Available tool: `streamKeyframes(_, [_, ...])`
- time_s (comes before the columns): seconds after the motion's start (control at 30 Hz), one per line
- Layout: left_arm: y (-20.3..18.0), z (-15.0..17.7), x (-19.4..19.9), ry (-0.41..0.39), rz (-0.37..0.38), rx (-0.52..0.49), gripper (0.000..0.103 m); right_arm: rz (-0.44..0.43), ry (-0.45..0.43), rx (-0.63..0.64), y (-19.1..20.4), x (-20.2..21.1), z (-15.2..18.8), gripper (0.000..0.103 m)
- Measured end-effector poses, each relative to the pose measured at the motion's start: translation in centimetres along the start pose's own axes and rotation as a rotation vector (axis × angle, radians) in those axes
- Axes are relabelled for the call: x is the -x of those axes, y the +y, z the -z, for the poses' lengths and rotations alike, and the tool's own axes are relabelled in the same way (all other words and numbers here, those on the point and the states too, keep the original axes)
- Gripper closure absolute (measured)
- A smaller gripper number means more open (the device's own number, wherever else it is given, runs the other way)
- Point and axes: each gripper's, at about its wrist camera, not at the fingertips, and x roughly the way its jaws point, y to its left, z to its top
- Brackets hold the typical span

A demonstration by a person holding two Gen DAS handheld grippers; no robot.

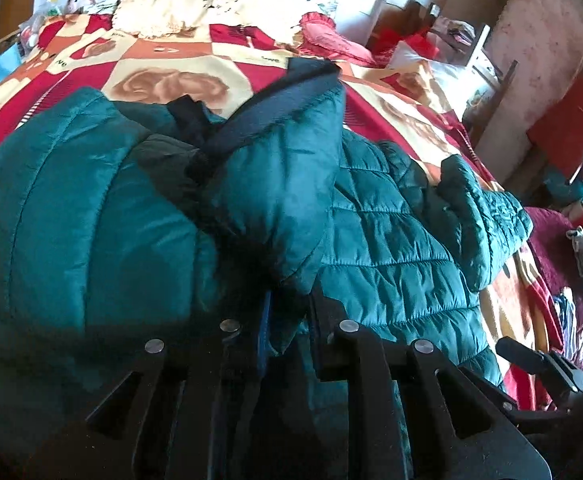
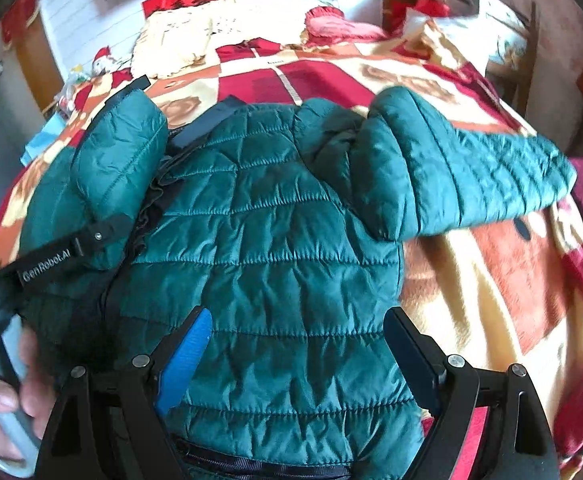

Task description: Fold large clothes

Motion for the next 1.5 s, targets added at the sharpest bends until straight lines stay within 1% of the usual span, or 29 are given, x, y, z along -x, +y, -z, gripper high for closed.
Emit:
streamKeyframes(0.03, [0.0,0.0,0.1,0.002,0.011,-0.006,0.08,-0.008,0.004,-0.01,-0.1,-0.1,0.0,0.017])
streamKeyframes(0.07, [0.0,0.1,0.2,0.007,0.04,-0.015,0.069,-0.017,0.007,-0.02,-0.3,-0.2,0.0,0.017])
streamKeyframes(0.1, [0.0,0.1,0.4,0.011,0.064,-0.02,0.06,-0.03,0.012,-0.035,-0.5,-0.4,0.0,0.017])
streamKeyframes(0.13, [0.0,0.1,0.8,0.009,0.082,-0.026,0.058,-0.038,0.016,-0.047,-0.6,-0.4,0.1,0.017])
streamKeyframes(0.23, [-0.2,0.2,2.6,-0.001,0.09,-0.074,0.051,-0.063,0.027,-0.086,-1.0,-0.6,0.2,0.017])
streamKeyframes(0.27, [-0.1,0.3,3.4,-0.003,0.096,-0.087,0.047,-0.065,0.03,-0.093,-1.0,-0.6,0.2,0.017])
streamKeyframes(0.4, [1.8,0.2,7.5,-0.043,0.095,-0.093,0.043,-0.07,0.031,-0.091,-0.9,-0.2,0.1,0.017])
streamKeyframes(0.43, [2.6,0.1,8.4,-0.057,0.08,-0.09,0.043,-0.074,0.035,-0.093,-0.9,-0.2,0.0,0.017])
streamKeyframes(0.5, [4.6,-0.2,10.2,-0.095,0.027,-0.084,0.042,-0.101,0.039,-0.111,-0.8,-0.3,-0.4,0.017])
streamKeyframes(0.53, [5.9,-0.3,11.1,-0.118,-0.02,-0.08,0.042,-0.113,0.042,-0.121,-0.8,-0.5,-0.6,0.017])
streamKeyframes(0.57, [6.7,-0.4,11.5,-0.128,-0.049,-0.077,0.042,-0.127,0.045,-0.133,-0.6,-0.7,-0.9,0.017])
streamKeyframes(0.63, [9.4,-0.5,12.4,-0.147,-0.131,-0.057,0.042,-0.147,0.046,-0.136,0.2,-1.2,-1.7,0.017])
streamKeyframes(0.7, [11.6,-0.3,12.7,-0.144,-0.183,-0.024,0.042,-0.154,0.044,-0.126,1.3,-1.9,-2.6,0.017])
streamKeyframes(0.73, [12.6,-0.2,12.7,-0.138,-0.2,-0.003,0.042,-0.154,0.046,-0.12,1.8,-2.4,-3.2,0.02])
streamKeyframes(0.77, [13.6,0.1,12.7,-0.131,-0.21,0.02,0.042,-0.153,0.047,-0.116,2.2,-2.8,-3.6,0.028])
streamKeyframes(0.8, [14.8,0.4,12.7,-0.12,-0.212,0.052,0.042,-0.148,0.05,-0.11,2.8,-3.5,-4.2,0.034])
streamKeyframes(0.83, [15.4,0.8,12.7,-0.114,-0.209,0.072,0.042,-0.148,0.056,-0.106,3.2,-4.0,-4.6,0.042])
streamKeyframes(0.87, [16.1,1.1,12.7,-0.107,-0.207,0.093,0.042,-0.149,0.062,-0.102,3.5,-4.7,-5.1,0.046])
streamKeyframes(0.93, [17.3,1.8,12.7,-0.1,-0.205,0.132,0.042,-0.149,0.07,-0.094,4.3,-6.0,-5.8,0.051])
streamKeyframes(0.97, [17.9,2.0,12.7,-0.099,-0.205,0.152,0.042,-0.153,0.07,-0.092,4.5,-6.5,-6.1,0.061])
streamKeyframes(1.0, [18.2,2.0,12.6,-0.098,-0.204,0.166,0.042,-0.158,0.058,-0.087,4.9,-6.7,-6.3,0.067])
streamKeyframes(1.03, [18.6,2.2,12.6,-0.097,-0.202,0.183,0.042,-0.168,0.045,-0.08,5.1,-6.7,-6.4,0.076])
streamKeyframes(1.07, [19.0,2.2,12.6,-0.095,-0.199,0.199,0.042,-0.177,0.026,-0.066,5.4,-6.5,-6.5,0.082])
streamKeyframes(1.13, [19.6,2.0,12.3,-0.087,-0.189,0.237,0.042,-0.174,0.011,-0.017,6.0,-6.1,-6.5,0.087])
streamKeyframes(1.2, [20.0,1.9,12.3,-0.088,-0.174,0.269,0.042,-0.163,-0.007,0.025,6.4,-5.4,-6.4,0.089])
streamKeyframes(1.3, [20.0,1.7,12.6,-0.108,-0.164,0.28,0.042,-0.121,-0.081,0.052,5.9,-3.4,-6.7,0.09])
streamKeyframes(1.4, [19.8,1.5,12.5,-0.109,-0.166,0.271,0.042,-0.032,-0.162,0.074,5.0,-1.3,-7.4,0.091])
streamKeyframes(1.5, [19.6,1.5,12.0,-0.099,-0.165,0.274,0.042,0.074,-0.2,0.093,4.1,-0.5,-8.1,0.092])
